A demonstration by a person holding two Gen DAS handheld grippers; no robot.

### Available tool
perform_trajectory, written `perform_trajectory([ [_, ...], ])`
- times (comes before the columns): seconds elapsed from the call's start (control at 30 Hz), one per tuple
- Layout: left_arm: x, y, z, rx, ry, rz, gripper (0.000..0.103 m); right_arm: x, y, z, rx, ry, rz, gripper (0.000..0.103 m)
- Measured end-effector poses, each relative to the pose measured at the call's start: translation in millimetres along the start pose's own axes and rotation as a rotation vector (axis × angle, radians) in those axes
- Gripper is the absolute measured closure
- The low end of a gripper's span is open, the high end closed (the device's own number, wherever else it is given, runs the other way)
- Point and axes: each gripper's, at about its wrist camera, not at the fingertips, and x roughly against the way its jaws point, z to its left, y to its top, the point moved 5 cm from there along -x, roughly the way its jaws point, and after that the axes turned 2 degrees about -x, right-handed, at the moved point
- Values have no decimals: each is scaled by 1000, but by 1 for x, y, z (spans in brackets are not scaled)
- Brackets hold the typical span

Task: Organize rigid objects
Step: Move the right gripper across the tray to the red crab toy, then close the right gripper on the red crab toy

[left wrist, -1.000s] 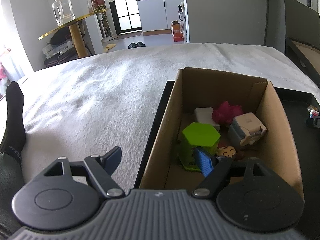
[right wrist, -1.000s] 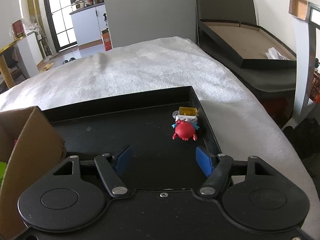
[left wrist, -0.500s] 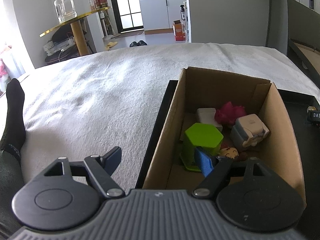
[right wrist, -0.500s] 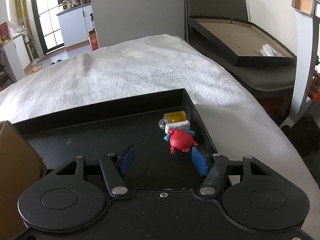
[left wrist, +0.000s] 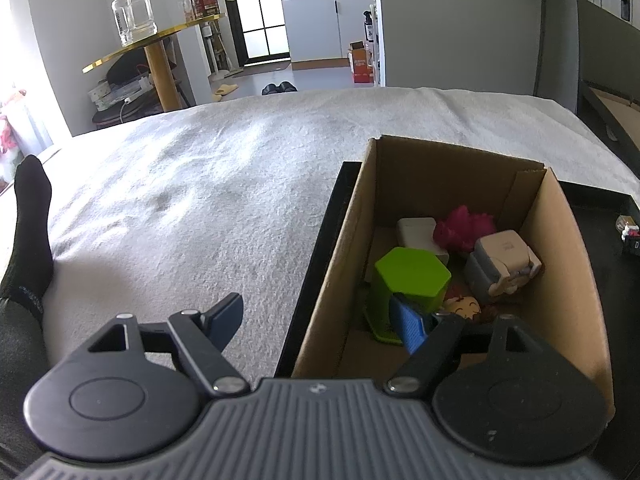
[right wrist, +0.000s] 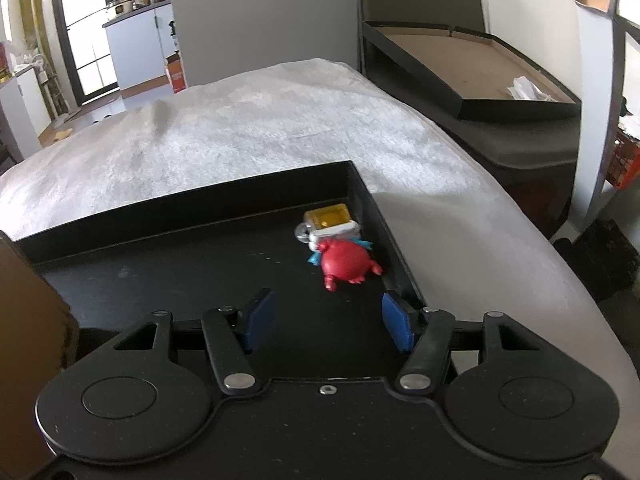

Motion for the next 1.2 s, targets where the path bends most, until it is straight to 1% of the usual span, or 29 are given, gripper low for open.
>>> perform_trajectory([
  [0.17, -2, -1, 0, 0, 0, 8, 24, -3, 4, 1, 23, 8, -35, 44],
  [0.3, -2, -1, 0, 0, 0, 9, 24, -9, 7, 3, 46, 3, -39, 48],
  [0.37, -3, -1, 0, 0, 1, 12, 24, -8, 6, 3, 56, -3, -44, 56],
  [0.4, -3, -1, -1, -1, 0, 14, 24, -8, 6, 2, 61, -2, -42, 65],
  [0.43, -3, -1, -1, -2, 1, 14, 24, -8, 6, 2, 63, 1, -37, 71],
  [0.57, -3, -2, -2, -6, 0, 10, 24, -4, 3, -1, 68, 5, -43, 71],
  [0.7, -3, -1, -2, -8, -1, 9, 24, 3, -4, -2, 58, 16, -30, 71],
  [1.03, -3, -3, -3, -17, 0, 8, 24, 34, -28, -7, 64, 37, 15, 71],
  [1.2, -3, -4, -6, -32, 3, 9, 24, 57, -41, -11, 71, 52, 30, 71],
])
